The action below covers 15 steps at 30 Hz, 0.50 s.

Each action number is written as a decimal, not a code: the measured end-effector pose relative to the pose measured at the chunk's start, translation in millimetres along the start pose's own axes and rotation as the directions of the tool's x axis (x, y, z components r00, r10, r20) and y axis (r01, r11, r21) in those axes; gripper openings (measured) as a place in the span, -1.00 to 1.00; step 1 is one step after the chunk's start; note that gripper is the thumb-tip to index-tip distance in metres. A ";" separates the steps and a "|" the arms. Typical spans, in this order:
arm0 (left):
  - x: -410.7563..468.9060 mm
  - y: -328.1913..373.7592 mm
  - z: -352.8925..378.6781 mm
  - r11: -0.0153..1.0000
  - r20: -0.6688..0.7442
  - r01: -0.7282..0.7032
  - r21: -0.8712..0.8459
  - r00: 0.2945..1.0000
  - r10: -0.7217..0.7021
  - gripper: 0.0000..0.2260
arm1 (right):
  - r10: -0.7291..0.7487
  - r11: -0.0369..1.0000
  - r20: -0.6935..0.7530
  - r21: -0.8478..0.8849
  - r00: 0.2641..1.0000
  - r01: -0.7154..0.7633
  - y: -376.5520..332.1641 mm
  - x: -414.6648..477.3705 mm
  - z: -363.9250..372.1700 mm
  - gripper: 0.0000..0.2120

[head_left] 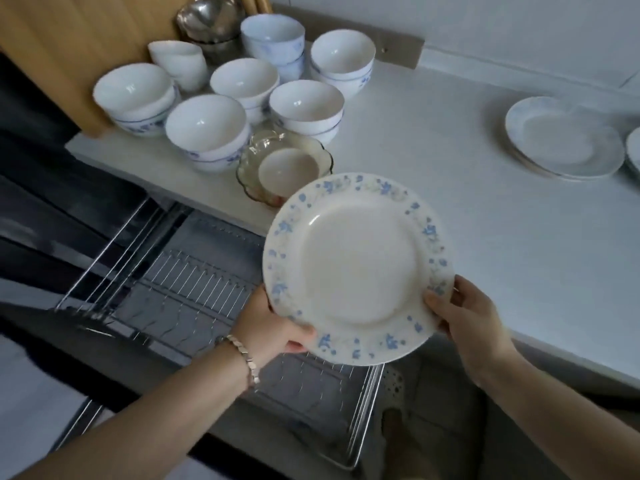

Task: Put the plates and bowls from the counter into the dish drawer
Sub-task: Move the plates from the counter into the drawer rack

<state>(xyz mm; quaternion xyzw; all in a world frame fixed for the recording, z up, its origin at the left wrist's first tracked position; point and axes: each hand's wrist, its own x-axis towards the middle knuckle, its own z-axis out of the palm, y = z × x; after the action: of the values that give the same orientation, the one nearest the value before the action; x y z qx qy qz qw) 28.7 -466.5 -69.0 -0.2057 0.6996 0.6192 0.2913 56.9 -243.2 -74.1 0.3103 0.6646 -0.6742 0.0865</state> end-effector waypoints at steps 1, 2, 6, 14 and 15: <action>-4.7 -13.1 -11.1 0.999 0.005 0.030 0.028 1.000 -0.031 -0.66 | 0.010 1.000 0.007 -0.009 1.000 -0.010 13.2 -11.9 6.8 -0.82; -6.4 -26.9 -21.0 0.997 0.001 0.063 0.053 0.998 -0.063 -0.67 | 0.022 1.000 0.010 -0.016 1.000 -0.022 27.2 -21.3 13.2 -0.81; -3.8 -74.7 -47.0 0.966 0.005 0.210 0.148 0.977 -0.213 -0.70 | 0.123 0.990 -0.047 -0.067 0.991 -0.126 87.9 -44.2 34.8 -0.76; 45.8 -139.8 -65.2 0.840 -0.003 0.478 0.254 0.870 -0.494 -0.70 | 0.358 0.908 -0.131 -0.184 0.925 -0.377 179.4 -25.1 67.5 -0.86; 57.3 -144.7 -64.3 0.830 -0.008 0.496 0.256 0.860 -0.511 -0.70 | 0.371 0.902 -0.148 -0.178 0.917 -0.394 184.9 -18.1 70.4 -0.86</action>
<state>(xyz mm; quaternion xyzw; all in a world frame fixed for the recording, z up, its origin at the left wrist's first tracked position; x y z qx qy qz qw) 70.0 -547.2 -210.9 -0.3256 0.6836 0.4339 0.4884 147.7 -334.2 -225.6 0.4610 0.6600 -0.5541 0.2119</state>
